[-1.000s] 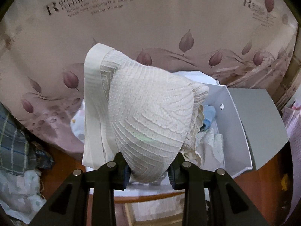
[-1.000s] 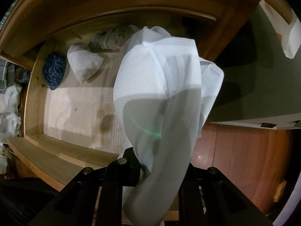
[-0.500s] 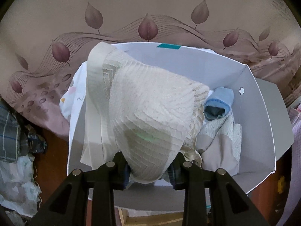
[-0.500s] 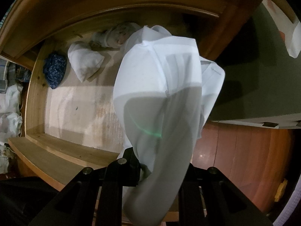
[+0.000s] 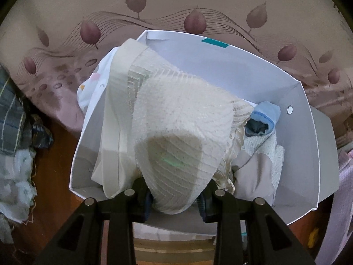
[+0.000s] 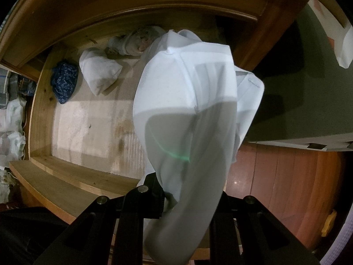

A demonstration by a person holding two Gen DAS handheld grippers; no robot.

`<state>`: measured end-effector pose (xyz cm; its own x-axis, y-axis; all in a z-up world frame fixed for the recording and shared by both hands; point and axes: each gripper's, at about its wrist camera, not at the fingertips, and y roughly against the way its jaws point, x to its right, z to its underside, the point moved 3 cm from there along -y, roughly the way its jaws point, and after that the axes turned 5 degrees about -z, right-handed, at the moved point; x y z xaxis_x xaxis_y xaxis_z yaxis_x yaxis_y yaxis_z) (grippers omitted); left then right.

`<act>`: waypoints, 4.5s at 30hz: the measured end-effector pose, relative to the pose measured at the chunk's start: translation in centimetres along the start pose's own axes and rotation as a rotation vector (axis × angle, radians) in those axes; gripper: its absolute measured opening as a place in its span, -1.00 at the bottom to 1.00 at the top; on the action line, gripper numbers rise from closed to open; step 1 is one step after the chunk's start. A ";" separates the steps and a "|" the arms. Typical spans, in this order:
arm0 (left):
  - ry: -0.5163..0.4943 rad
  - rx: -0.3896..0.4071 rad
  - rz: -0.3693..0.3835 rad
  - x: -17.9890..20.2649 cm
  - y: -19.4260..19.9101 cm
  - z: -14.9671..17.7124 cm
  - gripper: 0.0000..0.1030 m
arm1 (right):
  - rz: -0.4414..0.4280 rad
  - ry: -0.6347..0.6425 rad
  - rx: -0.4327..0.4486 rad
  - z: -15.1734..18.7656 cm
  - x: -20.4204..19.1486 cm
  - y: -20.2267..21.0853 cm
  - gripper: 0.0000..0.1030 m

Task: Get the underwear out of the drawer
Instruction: 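Carry the white patterned underwear into the white box and open the left gripper, then withdraw the left gripper from the box back toward the drawer, then carry the white cloth into the white box and open the right gripper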

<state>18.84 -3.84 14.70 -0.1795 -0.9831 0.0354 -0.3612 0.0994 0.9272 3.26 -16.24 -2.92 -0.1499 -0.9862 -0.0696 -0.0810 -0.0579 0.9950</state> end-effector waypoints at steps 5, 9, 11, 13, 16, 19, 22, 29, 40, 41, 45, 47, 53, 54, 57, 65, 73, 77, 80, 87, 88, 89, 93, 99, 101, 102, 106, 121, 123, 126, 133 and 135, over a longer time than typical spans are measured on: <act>-0.007 0.020 -0.008 0.0 0.2 0.0 -0.18 | -0.001 -0.001 -0.001 0.0 0.0 0.0 -0.70; -0.010 0.040 -0.010 0.0 0.4 -0.2 0.01 | 0.000 0.001 -0.001 0.0 0.0 0.0 -0.69; -0.017 0.041 -0.003 0.2 0.6 -0.3 0.05 | -0.001 0.000 -0.004 0.0 -0.1 -0.1 -0.69; -0.028 0.055 -0.008 0.3 0.8 -0.3 0.12 | -0.002 -0.001 -0.004 0.0 -0.1 -0.1 -0.69; -0.041 0.084 -0.004 0.2 1.3 -0.5 0.20 | -0.004 -0.001 -0.005 0.0 -0.1 -0.1 -0.68; -0.046 0.134 -0.003 0.1 2.3 -0.8 0.20 | -0.003 0.002 -0.008 0.1 -0.2 -0.1 -0.68; -0.057 0.193 -0.011 -0.1 3.9 -1.3 0.23 | -0.001 0.003 -0.009 0.1 -0.2 -0.1 -0.68; -0.102 0.253 -0.022 -0.6 7.2 -0.5 0.24 | 0.003 0.006 -0.011 0.0 -0.3 -0.2 -0.68; -0.090 0.205 -0.031 -3.9 6.4 6.9 0.24 | 0.038 0.031 -0.006 0.1 -1.1 -0.5 -0.68; -0.084 0.200 -0.035 -4.2 6.1 7.7 0.24 | 0.047 0.039 -0.004 0.1 -1.2 -0.5 -0.68; -0.048 0.180 -0.053 -6.1 4.8 11.1 0.24 | 0.063 0.059 -0.001 0.1 -1.7 -0.6 -0.68; -0.023 0.173 -0.065 -7.3 4.0 12.6 0.24 | 0.054 0.055 0.008 0.0 -1.7 -0.3 -0.68; 0.051 0.150 -0.137 -10.4 0.3 15.6 0.24 | 0.060 0.078 0.062 -0.5 -2.3 1.5 -0.69; 0.059 0.146 -0.145 -10.7 -0.2 15.9 0.24 | 0.058 0.080 0.067 -0.6 -2.5 1.9 -0.70; 0.088 0.115 -0.146 -11.4 -2.7 16.9 0.24 | 0.065 0.098 0.083 -0.6 -3.1 3.3 -0.70; 0.128 0.062 -0.140 -12.9 -6.7 18.7 0.24 | 0.103 0.186 0.125 -0.6 -4.7 8.3 -0.72; 0.158 0.072 -0.112 -13.0 -6.5 18.7 0.24 | 0.079 0.227 0.116 1.3 -6.1 11.7 -0.78; 0.131 0.091 -0.131 -12.8 -6.1 18.6 0.24 | 0.056 0.257 0.126 2.0 -7.5 12.8 -0.79; 0.141 0.071 -0.120 -13.0 -6.4 18.7 0.24 | 0.038 0.285 0.128 2.8 -8.6 13.9 -0.79; 0.201 0.048 -0.096 -14.0 -6.7 18.8 0.24 | 0.010 0.337 0.185 3.8 -10.8 19.0 -0.79; 0.202 0.046 -0.095 -14.0 -6.7 18.9 0.24 | 0.008 0.346 0.205 3.7 -11.3 20.3 -0.79; 0.202 0.042 -0.094 -14.0 -6.8 18.9 0.24 | 0.006 0.351 0.221 3.6 -11.5 21.2 -0.79; 0.204 0.029 -0.090 -14.1 -7.0 19.1 0.24 | 0.004 0.366 0.297 2.8 -12.3 25.3 -0.79; 0.192 0.034 -0.106 -13.9 -6.9 19.1 0.24 | -0.009 0.320 0.417 -0.5 -11.9 30.6 -0.79; 0.190 0.035 -0.112 -14.0 -6.9 19.1 0.24 | -0.005 0.297 0.450 -2.1 -11.6 31.8 -0.79; 0.191 0.034 -0.111 -14.0 -6.9 19.1 0.24 | -0.004 0.283 0.465 -2.9 -11.4 32.2 -0.79; 0.189 0.036 -0.111 -14.0 -6.9 19.1 0.24 | 0.021 0.242 0.505 -6.6 -10.8 33.1 -0.79; 0.177 0.046 -0.122 -13.9 -7.0 18.6 0.24 | 0.053 0.188 0.460 -17.6 -11.1 25.7 -0.78; 0.171 0.045 -0.121 -13.7 -7.1 18.5 0.24 | 0.059 0.186 0.436 -18.3 -11.0 24.1 -0.77; 0.159 0.045 -0.125 -13.4 -7.2 18.4 0.24 | 0.069 0.169 0.412 -18.9 -10.5 22.1 -0.74; 0.128 0.042 -0.126 -12.6 -7.5 18.4 0.24 | 0.061 0.114 0.369 -19.3 -8.8 20.3 -0.42; 0.121 0.043 -0.130 -12.5 -7.5 18.4 0.24 | 0.061 0.105 0.372 -19.3 -8.5 20.4 -0.25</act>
<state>6.97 10.48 0.43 -0.0182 -0.9992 -0.0362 -0.4131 -0.0255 0.9103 21.90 -12.00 19.31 -0.0652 -0.9977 0.0162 -0.4300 0.0428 0.9018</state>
